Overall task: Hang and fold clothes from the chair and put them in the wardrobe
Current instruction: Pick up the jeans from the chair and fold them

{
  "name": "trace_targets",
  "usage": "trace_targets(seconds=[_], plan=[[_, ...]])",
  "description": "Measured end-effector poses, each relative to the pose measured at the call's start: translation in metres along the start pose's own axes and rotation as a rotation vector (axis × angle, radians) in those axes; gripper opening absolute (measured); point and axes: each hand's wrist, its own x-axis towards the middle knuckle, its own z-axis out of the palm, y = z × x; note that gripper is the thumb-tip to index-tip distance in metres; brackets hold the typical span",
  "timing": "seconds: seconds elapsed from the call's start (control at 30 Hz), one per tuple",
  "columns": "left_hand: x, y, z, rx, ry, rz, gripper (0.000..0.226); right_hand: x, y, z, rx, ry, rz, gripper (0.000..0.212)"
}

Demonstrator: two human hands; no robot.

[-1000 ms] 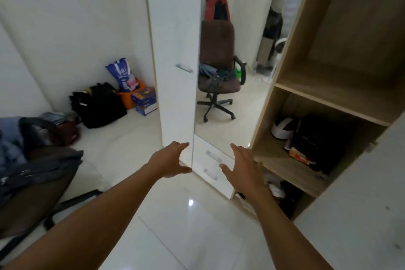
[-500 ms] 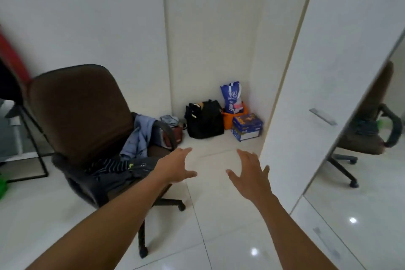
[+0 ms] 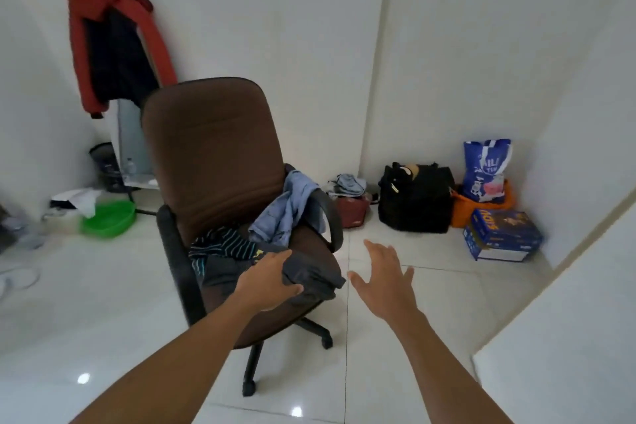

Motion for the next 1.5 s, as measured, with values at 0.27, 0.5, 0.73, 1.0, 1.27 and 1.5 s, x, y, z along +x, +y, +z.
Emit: trace_targets(seconds=[0.27,0.5,0.73,1.0,1.27,1.5], plan=[[0.026,-0.001,0.038,-0.114,0.017,-0.311,0.081,0.091,0.014,0.039,0.003,-0.248,-0.187,0.071],[0.086,-0.040,0.041,-0.198,0.016,-0.486,0.087,0.182,-0.014,0.083,-0.026,-0.348,-0.316,0.072],[0.181,-0.090,0.038,-0.363,0.008,-0.565,0.085,0.282,-0.037,0.120,-0.192,-0.495,-0.382,0.071],[0.267,-0.141,0.022,-0.440,-0.031,-0.650,0.078,0.367,-0.067,0.161,-0.265,-0.623,-0.351,0.069],[0.329,-0.160,0.045,-0.613,0.015,-0.805,0.077,0.466,-0.108,0.198,-0.320,-0.747,-0.536,0.066],[0.401,-0.154,0.075,-0.808,0.124,-1.103,0.069,0.577,-0.144,0.250,-0.446,-0.933,-0.843,0.062]])
